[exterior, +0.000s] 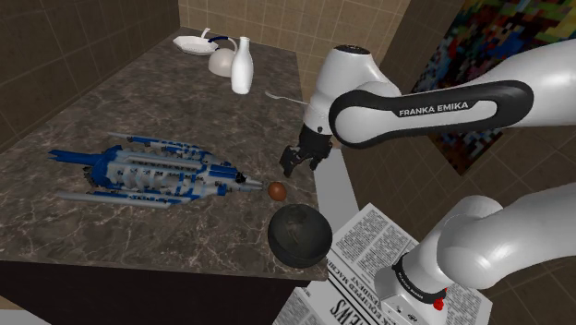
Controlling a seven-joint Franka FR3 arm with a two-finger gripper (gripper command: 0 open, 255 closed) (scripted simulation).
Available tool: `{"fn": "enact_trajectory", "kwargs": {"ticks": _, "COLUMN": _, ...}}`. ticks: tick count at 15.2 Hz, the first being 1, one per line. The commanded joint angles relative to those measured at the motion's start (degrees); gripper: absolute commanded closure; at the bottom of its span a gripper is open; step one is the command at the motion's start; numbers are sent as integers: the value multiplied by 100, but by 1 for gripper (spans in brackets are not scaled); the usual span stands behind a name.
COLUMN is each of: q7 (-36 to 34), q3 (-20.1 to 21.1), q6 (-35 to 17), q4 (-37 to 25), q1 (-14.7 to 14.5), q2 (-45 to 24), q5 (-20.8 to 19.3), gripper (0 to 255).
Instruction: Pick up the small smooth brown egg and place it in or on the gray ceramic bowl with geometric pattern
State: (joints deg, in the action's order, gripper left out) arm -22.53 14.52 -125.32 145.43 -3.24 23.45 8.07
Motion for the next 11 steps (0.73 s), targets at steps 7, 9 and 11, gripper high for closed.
{"fn": "enact_trajectory", "kwargs": {"ticks": 7, "q7": -740, "q3": 491, "q6": -1043, "q4": -169, "q1": 2, "q2": -1174, "q5": -221, "gripper": 0}}
{"fn": "enact_trajectory", "kwargs": {"ticks": 9, "q7": -770, "q3": 511, "q6": -1218, "q4": -115, "q1": 12, "q2": -1299, "q5": -258, "gripper": 0}}
{"fn": "enact_trajectory", "kwargs": {"ticks": 11, "q7": -804, "q3": 529, "q6": -1393, "q4": -66, "q1": 23, "q2": -1429, "q5": -302, "gripper": 0}}
